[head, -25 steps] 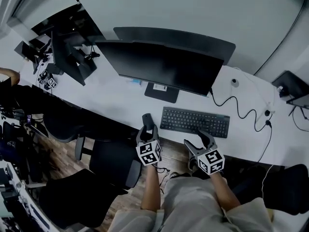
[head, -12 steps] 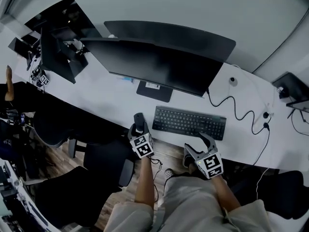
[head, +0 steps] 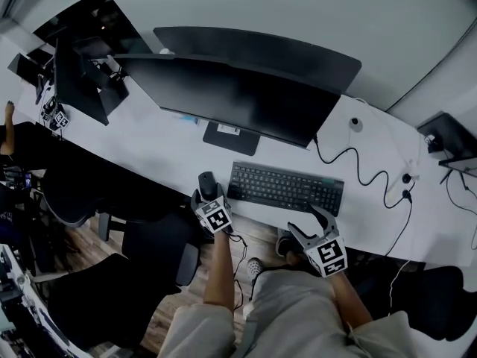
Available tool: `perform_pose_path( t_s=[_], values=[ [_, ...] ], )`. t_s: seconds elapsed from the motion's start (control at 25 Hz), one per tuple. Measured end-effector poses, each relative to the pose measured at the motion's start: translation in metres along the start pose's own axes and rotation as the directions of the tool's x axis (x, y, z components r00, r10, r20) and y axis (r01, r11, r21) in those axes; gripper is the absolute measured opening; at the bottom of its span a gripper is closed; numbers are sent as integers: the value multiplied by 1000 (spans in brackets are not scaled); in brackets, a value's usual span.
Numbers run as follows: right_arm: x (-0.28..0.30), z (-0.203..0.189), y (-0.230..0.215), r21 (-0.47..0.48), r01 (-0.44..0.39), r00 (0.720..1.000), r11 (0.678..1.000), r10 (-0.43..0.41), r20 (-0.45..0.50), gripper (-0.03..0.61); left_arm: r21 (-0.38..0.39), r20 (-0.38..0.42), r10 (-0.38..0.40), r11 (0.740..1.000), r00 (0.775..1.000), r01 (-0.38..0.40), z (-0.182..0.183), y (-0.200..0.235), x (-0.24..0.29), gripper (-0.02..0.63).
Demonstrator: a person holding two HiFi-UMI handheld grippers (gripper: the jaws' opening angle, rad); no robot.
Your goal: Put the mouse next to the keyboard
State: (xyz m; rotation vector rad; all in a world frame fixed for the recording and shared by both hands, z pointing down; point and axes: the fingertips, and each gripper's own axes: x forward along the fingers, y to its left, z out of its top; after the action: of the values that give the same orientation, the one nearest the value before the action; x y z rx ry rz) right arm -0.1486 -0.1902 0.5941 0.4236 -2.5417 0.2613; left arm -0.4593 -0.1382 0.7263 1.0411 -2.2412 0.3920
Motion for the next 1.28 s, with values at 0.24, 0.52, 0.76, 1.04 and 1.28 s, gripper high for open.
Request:
perform_pose_path(
  t_s=[0.24,0.52,0.76,1.04,1.28],
  values=[
    [-5,-6,-5,-10,-9,1000,1000,9,-2,318,-33,-41,15,999,999,-17,-13,7,13,316],
    [-4,-11,-16,-37,-22,1000,999,22,6,310,-34,-27,28,999,999,-29,-17,7,26,313],
    [-8,-13,-23,-24,-61,998,998,61,10,305,-52,-5,41,998,999,-41,-18,5,21,300],
    [4,-16,-24,1,-78,997,997,78,-2,304,-44,21,23,999,1000,-22,-10,3,25,299],
    [15,-13,-15,39,-56,998,998,57,-15,304,-9,23,-16,1000,1000,16,-10,3,28,300]
  ],
)
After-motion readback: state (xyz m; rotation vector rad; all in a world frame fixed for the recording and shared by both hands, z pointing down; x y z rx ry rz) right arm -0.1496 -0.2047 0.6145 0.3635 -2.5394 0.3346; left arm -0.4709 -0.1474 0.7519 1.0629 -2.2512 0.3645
